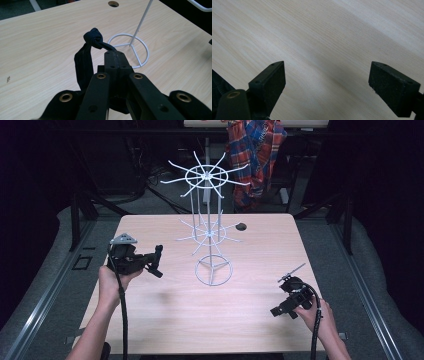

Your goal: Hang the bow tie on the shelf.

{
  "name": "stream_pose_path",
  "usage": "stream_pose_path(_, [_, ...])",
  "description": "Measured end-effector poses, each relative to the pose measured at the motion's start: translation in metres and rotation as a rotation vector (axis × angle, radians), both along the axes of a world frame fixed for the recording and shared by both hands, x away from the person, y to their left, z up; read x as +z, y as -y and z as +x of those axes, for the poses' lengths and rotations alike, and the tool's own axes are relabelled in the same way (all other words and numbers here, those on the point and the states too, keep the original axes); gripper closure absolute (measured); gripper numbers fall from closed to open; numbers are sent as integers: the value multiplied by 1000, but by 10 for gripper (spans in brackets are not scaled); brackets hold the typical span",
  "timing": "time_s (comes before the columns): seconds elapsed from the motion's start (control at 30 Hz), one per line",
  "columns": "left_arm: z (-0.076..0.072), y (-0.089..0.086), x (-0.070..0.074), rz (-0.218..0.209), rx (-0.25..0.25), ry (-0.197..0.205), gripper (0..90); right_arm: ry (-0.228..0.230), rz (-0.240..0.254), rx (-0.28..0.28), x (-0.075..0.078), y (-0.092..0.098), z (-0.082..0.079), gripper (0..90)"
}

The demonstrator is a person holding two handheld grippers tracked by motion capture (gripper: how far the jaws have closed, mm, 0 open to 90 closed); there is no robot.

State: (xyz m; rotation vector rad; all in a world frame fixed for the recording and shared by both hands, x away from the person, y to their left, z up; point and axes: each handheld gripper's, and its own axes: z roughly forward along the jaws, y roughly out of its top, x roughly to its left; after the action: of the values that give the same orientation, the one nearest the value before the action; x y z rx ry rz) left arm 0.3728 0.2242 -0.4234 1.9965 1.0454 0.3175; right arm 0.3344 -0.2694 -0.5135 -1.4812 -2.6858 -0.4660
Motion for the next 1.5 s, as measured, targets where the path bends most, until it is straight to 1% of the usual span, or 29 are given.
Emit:
stream_pose_path(0.03, [1,0,1,1,1,4,900,1,2,-2,0,0,0,137])
stream_pose_path(0.07, [1,0,1,-5,3,1,900,0,2,-2,0,0,0,137])
stream_pose_path(0.1, [2,0,3,-16,8,9,900,0,2,-3,0,0,0,137])
stream_pose_path(0.17, [2,0,4,-14,6,9,900,1,-8,3,0,0,0,137])
stream_pose_path(0.23, [3,2,7,-22,4,19,900,0,-9,4,0,0,0,136])
stream_pose_path(0.27, [4,3,8,-21,-2,18,900,14,2,-18,-1,-1,-1,137])
stream_pose_path(0.37, [4,5,9,-24,-4,22,900,14,3,-18,-2,-1,-1,137])
stream_pose_path(0.4, [5,6,10,-25,-9,24,900,21,4,-16,-2,-1,-1,137])
stream_pose_path(0.47, [5,7,11,-28,-9,29,900,20,3,-15,-2,-1,-1,137])
stream_pose_path(0.5, [6,8,11,-31,-9,31,900,15,2,-5,-2,0,0,137])
stream_pose_path(0.53, [6,8,12,-30,-12,31,900,-1,-10,6,0,0,1,137])
stream_pose_path(0.57, [6,9,14,-33,-12,36,900,4,-13,13,0,1,1,137])
stream_pose_path(0.67, [7,9,15,-36,-12,38,900,6,-9,9,-1,1,1,137])
stream_pose_path(0.7, [7,9,15,-34,-13,38,900,5,0,3,-1,0,0,137])
stream_pose_path(0.77, [7,10,16,-35,-12,43,900,2,-7,3,-1,0,0,137])
stream_pose_path(0.8, [8,10,17,-39,-11,45,900,-1,0,0,-1,0,0,137])
stream_pose_path(0.97, [8,10,20,-42,-12,52,900,1,0,2,-1,0,0,137])
stream_pose_path(1.0, [8,11,22,-44,-17,59,900,6,-1,3,-1,0,1,137])
stream_pose_path(1.17, [7,14,27,-47,-28,72,900,1,2,-3,-1,0,0,137])
stream_pose_path(1.2, [7,16,28,-45,-34,80,900,7,1,1,-1,0,0,137])
stream_pose_path(1.5, [7,21,33,-49,-50,92,900,4,1,3,-1,1,1,137])
